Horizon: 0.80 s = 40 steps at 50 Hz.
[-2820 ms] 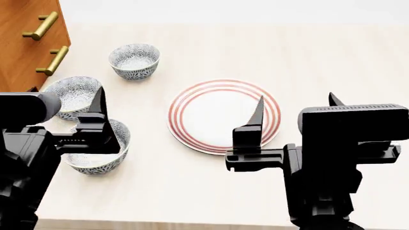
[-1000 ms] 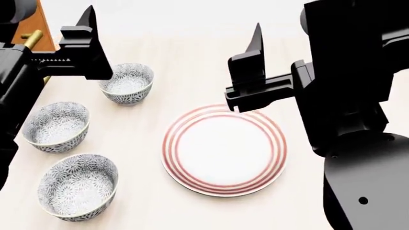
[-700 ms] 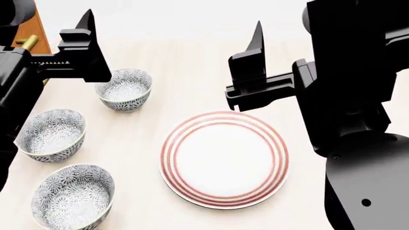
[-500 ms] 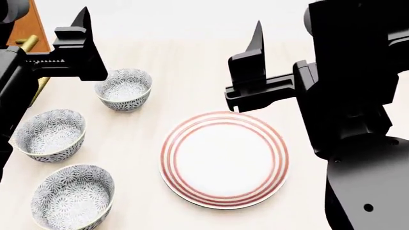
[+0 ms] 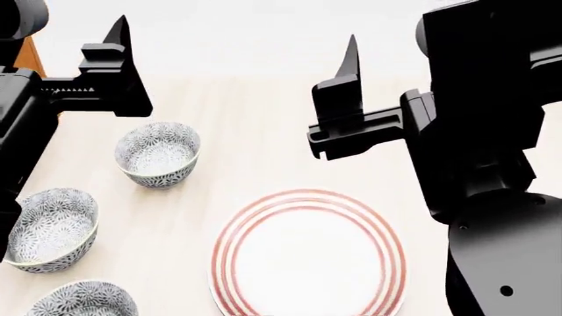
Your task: Put the bowl at the front on the plate.
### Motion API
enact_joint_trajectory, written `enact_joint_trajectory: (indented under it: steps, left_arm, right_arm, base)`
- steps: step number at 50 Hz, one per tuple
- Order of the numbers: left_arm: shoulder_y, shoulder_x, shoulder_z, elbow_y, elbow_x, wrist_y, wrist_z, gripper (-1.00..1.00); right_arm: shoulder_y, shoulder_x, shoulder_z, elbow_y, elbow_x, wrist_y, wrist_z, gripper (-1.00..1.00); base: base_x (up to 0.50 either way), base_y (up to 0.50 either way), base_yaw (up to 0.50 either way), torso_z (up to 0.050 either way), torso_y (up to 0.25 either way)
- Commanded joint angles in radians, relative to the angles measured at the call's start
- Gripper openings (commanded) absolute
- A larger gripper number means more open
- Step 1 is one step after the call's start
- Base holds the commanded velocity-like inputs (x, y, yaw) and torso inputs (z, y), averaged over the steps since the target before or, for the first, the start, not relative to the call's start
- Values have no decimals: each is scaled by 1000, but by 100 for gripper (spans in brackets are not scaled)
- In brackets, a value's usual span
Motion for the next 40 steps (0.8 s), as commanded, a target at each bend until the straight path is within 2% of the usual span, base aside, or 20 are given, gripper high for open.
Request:
enact_joint_trajectory:
  steps: [1,7,9,14,16,19,23,24,27,31,40]
  left_arm:
    - [12,-10,8,-6,-5,15,-4,100]
    - [17,-2,-8,-19,-29,-30,-29,100]
    - [30,-16,17,-16,0,4,-28,100]
    - [-4,27,-58,-63,-67,-146,-96,100]
    - [-3,23,-53,-50,-60,-139,-109,100]
    - [-26,50,-112,-80,-113,-252,-149,100]
    - [-42,54,-120,-101,-123,-311,-198,100]
    - [-48,44,-103,-102,-122,-317,-212,100]
    - [-70,4,-86,-178,-314,-329,-376,100]
    - [-78,-29,-48,-230,-434,-324,-476,100]
    - [-64,-66,18,-241,-475,-301,-519,100]
  right_arm:
    - [-5,2,-3,9,5,-13,3,100]
    - [-11,1,6,5,2,-26,14,100]
    - [-18,5,8,1,3,-33,12,100]
    - [-26,9,13,-1,7,-43,10,100]
    - [-27,11,10,-2,9,-44,9,100]
    - [-25,12,12,-8,14,-38,9,100]
    - [-33,15,16,-10,16,-45,9,100]
    - [-34,14,16,-9,17,-47,8,100]
    - [-37,17,14,-6,18,-54,7,100]
    - [-41,18,13,-4,19,-59,7,100]
    - [-54,21,11,-3,21,-70,11,100]
  base:
    - [297,0,0,0,0]
    - [137,0,0,0,0]
    - [0,0,0,0,0]
    - [0,0,0,0,0]
    - [0,0,0,0,0]
    - [0,0,0,0,0]
    - [0,0,0,0,0]
    - [0,0,0,0,0]
    - [0,0,0,0,0]
    - [0,0,0,0,0]
    - [0,0,0,0,0]
